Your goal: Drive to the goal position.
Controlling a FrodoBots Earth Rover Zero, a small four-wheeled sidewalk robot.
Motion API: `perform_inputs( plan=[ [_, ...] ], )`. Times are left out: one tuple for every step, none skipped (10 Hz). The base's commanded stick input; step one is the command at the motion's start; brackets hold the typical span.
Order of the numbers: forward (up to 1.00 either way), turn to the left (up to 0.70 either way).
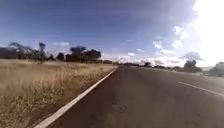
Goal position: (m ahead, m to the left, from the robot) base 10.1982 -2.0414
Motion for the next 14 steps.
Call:
perform_inputs(
  plan=[
    [0.50, -0.40],
    [0.50, -0.30],
    [0.50, 0.00],
    [0.50, 0.00],
    [0.50, 0.00],
    [0.50, 0.00],
    [0.50, 0.00],
    [0.50, 0.00],
    [0.50, 0.00],
    [0.50, 0.00],
    [0.50, 0.00],
    [0.50, 0.00],
    [0.50, 0.00],
    [0.50, 0.00]
  ],
)
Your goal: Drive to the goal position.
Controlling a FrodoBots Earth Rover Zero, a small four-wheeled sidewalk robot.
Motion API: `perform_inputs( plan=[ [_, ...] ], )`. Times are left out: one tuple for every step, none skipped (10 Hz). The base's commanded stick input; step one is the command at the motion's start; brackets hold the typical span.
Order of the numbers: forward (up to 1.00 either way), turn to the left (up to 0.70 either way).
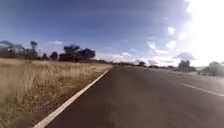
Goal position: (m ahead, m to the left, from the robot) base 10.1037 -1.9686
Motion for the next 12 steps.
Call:
perform_inputs(
  plan=[
    [0.50, 0.00],
    [0.50, 0.00],
    [0.50, 0.00],
    [0.50, 0.00],
    [0.50, 0.00],
    [0.50, 0.00],
    [0.50, 0.00],
    [0.50, 0.00],
    [0.50, 0.00],
    [0.50, -0.17],
    [0.50, -0.42],
    [0.50, -0.50]
  ],
)
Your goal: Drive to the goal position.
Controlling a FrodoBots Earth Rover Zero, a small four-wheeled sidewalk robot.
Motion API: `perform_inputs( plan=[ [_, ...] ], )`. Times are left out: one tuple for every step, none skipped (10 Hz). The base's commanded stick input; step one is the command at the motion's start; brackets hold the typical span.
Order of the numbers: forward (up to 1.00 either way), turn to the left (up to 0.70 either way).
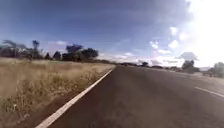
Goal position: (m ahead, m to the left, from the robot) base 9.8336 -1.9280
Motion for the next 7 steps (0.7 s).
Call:
perform_inputs(
  plan=[
    [0.50, -0.50],
    [0.50, -0.42],
    [0.50, -0.30],
    [0.50, -0.18],
    [0.50, -0.06],
    [0.50, 0.00],
    [0.50, 0.00]
  ],
)
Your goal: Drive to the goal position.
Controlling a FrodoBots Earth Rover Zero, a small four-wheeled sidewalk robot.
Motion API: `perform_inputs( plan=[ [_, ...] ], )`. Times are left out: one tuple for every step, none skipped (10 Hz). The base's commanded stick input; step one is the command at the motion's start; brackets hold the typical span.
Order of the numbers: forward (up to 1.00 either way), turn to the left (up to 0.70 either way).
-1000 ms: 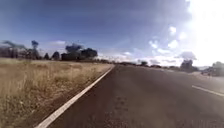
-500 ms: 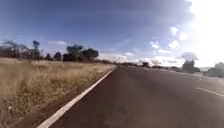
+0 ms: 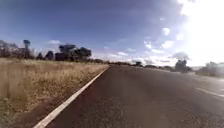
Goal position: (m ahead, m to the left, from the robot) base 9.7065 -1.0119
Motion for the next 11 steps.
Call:
perform_inputs(
  plan=[
    [0.50, 0.00],
    [0.50, 0.00],
    [0.50, 0.00],
    [0.50, 0.00],
    [0.50, 0.00],
    [0.50, 0.00],
    [0.50, 0.00],
    [0.50, 0.00],
    [0.50, 0.00],
    [0.50, 0.00],
    [0.50, 0.00]
  ],
)
